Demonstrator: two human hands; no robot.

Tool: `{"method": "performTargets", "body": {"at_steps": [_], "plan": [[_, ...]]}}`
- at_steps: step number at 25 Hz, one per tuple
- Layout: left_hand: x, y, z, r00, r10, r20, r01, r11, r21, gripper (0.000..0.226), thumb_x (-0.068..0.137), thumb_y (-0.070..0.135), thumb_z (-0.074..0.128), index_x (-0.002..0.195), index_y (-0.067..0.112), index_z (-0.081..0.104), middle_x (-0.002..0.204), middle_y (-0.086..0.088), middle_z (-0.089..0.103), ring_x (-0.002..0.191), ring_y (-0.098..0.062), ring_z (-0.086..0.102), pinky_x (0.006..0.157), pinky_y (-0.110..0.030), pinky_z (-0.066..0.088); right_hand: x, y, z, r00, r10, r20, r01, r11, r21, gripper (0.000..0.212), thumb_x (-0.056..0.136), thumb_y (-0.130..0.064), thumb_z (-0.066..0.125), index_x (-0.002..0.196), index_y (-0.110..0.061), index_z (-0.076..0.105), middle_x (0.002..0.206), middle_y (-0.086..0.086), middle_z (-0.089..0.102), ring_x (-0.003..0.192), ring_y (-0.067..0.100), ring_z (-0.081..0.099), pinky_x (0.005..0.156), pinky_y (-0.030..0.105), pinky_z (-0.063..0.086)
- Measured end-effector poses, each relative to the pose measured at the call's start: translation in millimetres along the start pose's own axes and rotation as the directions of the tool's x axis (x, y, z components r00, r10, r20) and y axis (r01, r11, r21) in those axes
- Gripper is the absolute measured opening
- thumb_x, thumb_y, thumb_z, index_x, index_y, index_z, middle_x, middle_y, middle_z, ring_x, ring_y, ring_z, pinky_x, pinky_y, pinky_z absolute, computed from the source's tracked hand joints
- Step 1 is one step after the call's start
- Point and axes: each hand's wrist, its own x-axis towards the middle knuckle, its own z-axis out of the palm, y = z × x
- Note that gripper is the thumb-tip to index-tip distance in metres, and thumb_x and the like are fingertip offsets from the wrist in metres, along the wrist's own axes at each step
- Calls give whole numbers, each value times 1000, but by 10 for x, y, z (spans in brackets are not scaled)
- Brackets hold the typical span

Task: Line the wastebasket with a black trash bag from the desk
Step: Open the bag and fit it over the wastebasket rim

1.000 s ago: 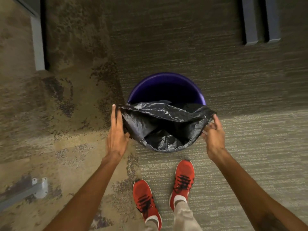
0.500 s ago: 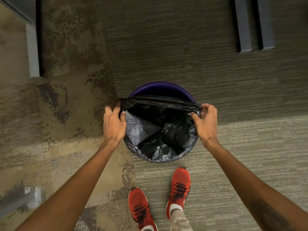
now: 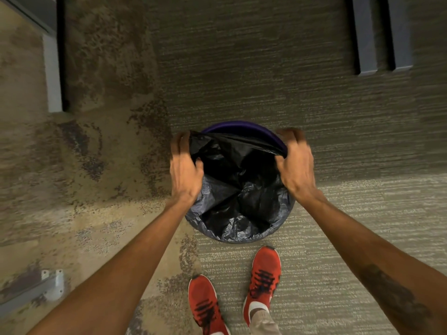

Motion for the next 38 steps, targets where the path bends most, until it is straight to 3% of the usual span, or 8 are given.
{"method": "performTargets", "body": {"at_steps": [4, 7, 11, 16, 19, 22, 30, 38], "plan": [[69, 84, 106, 996, -78, -41, 77, 996, -40, 69, 82, 2, 63, 145, 13, 39, 144, -16, 44, 127, -40, 50, 102, -64, 42, -165, -114, -2, 959, 200, -199, -240, 949, -204, 42, 82, -8, 72, 122, -14, 59, 130, 9, 55, 110, 30, 50, 81, 44, 52], [78, 197, 161, 976, -196, -90, 195, 981, -22, 61, 83, 11, 67, 140, 21, 49, 144, -9, 48, 132, -35, 46, 104, -62, 32, -361, -252, 90, 906, 329, -266, -350, 936, -36, 30, 88, -5, 66, 116, -13, 62, 139, 6, 51, 116, 25, 53, 76, 36, 52], [49, 294, 185, 978, -142, -155, 145, 989, 10, 52, 87, 16, 68, 136, 24, 54, 145, -4, 50, 130, -33, 44, 92, -48, 32, -417, -304, 208, 824, 451, -342, -380, 889, 256, 25, 92, -2, 62, 116, -10, 67, 135, 9, 59, 121, 25, 59, 99, 40, 51], [232, 203, 226, 973, -159, -168, 149, 986, -69, 36, 87, 10, 59, 120, 21, 68, 117, -10, 70, 113, -34, 62, 96, -50, 50, -403, -227, 148, 835, 411, -366, -319, 903, 288, 17, 94, -4, 60, 107, -7, 71, 104, 6, 73, 95, 23, 67, 87, 32, 52], [307, 240, 204, 966, -148, -210, 113, 979, -168, 35, 83, 1, 57, 109, 16, 73, 113, -7, 72, 104, -27, 67, 88, -27, 49, -403, -183, 85, 864, 359, -353, -273, 923, 270, 16, 97, -7, 59, 108, -8, 71, 100, 6, 75, 89, 19, 69, 82, 24, 49], [409, 250, 192, 976, -167, -140, 129, 961, -246, 33, 85, 3, 60, 112, 15, 75, 116, -4, 74, 105, -19, 69, 93, -18, 46, -326, -98, 51, 901, 287, -326, -233, 953, 195, 17, 99, -11, 56, 109, -8, 70, 96, 8, 74, 86, 24, 67, 79, 33, 51], [496, 276, 251, 942, -328, 71, 321, 822, -470, 36, 86, 7, 66, 112, 29, 76, 116, 4, 75, 99, -10, 71, 104, -33, 51, -89, 66, 45, 943, 261, -204, -230, 959, 166, 23, 101, -15, 54, 117, -11, 70, 104, 11, 75, 92, 28, 70, 86, 39, 56], [622, 361, 273, 927, -352, 129, 363, 754, -548, 17, 81, 15, 75, 95, 21, 81, 94, 5, 78, 91, -10, 72, 94, -29, 55, 172, -5, 29, 962, 234, -143, -216, 968, 129, 20, 101, -14, 51, 109, -11, 69, 93, 15, 74, 78, 33, 71, 64, 28, 47]]}}
